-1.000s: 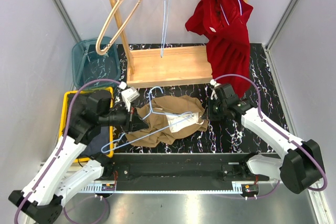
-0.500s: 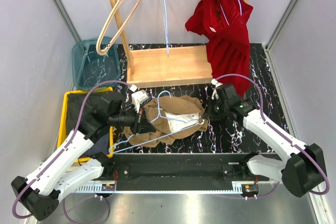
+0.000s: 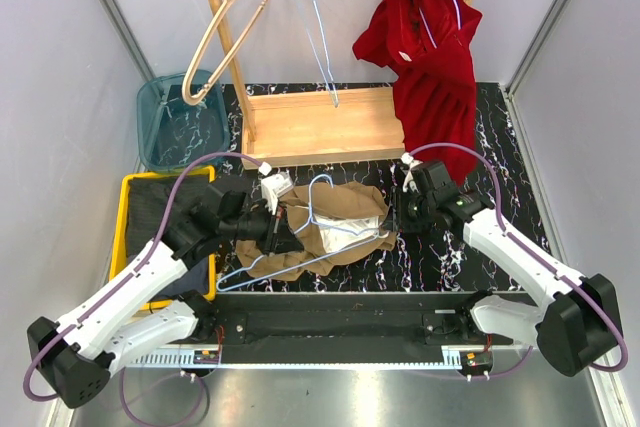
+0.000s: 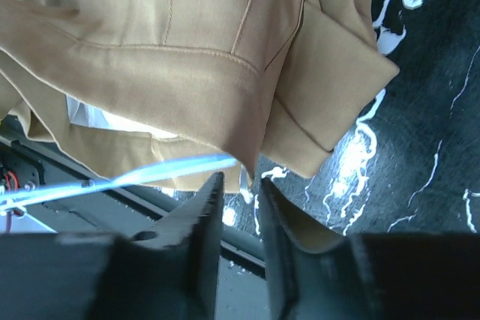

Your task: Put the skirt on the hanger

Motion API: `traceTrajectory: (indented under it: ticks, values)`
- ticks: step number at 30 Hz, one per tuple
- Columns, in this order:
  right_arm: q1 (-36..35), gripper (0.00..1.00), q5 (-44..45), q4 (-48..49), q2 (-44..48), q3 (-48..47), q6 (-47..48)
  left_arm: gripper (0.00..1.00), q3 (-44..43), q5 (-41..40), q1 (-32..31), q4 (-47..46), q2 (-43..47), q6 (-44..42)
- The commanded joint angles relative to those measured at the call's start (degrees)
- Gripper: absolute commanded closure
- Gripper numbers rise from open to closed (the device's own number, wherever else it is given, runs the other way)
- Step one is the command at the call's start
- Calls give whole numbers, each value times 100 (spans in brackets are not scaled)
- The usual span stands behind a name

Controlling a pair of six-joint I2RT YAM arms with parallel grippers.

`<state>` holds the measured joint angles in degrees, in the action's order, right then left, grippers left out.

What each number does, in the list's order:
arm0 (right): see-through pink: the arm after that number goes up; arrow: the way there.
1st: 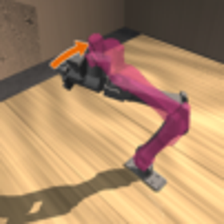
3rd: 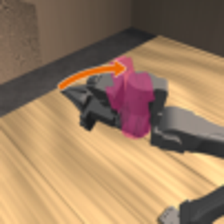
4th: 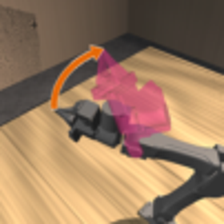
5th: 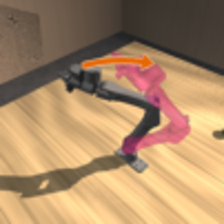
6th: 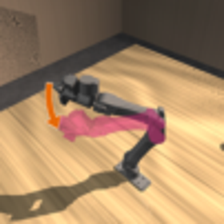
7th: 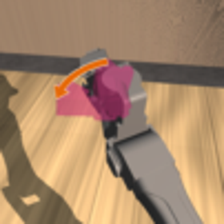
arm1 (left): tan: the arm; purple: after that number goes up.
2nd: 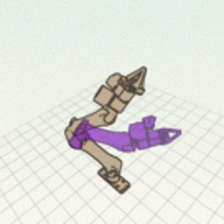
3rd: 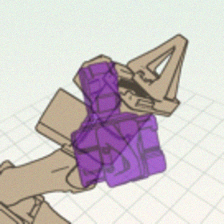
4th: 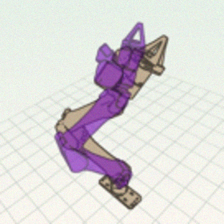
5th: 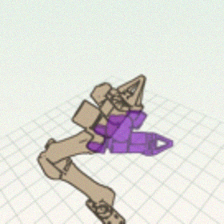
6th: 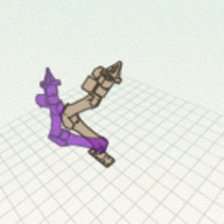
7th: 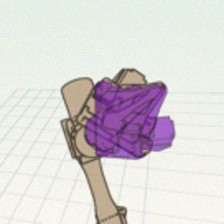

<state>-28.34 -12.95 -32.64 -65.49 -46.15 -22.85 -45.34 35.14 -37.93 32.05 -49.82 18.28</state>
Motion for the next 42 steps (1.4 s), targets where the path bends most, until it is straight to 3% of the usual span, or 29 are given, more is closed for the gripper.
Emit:
traceTrajectory:
  ticks: [1,5,6,9,12,16,25,29,30,32,42]
  values:
    - [21,62,-138,-102,230,-96,61,100,-71,-270,-30,-454,-27,9]
    - [21,67,-50,-154,265,-96,79,100,-89,-253,-39,-551,-89,8]
    - [21,77,-58,-146,265,-105,88,100,-89,-218,-39,-603,-115,17]
    - [21,86,-128,-163,230,-122,79,100,-63,-104,-47,-709,-194,44]
    - [21,86,-146,-163,195,-113,114,100,-36,-95,-65,-736,-221,35]
    - [21,75,-155,-163,116,-105,149,100,-36,-16,-74,-744,-203,17]
    - [21,73,-243,3,-95,-70,211,100,52,64,-91,-753,-159,44]
    - [21,84,-287,109,-148,-43,185,100,96,81,-100,-753,-124,61]
    - [21,92,-261,109,-130,-52,141,100,96,64,-100,-762,-107,53]
    - [21,99,-243,109,-69,-104,114,100,105,55,-109,-762,-89,70]
    - [21,100,-752,56,151,-289,79,100,96,2,-118,-806,51,44]
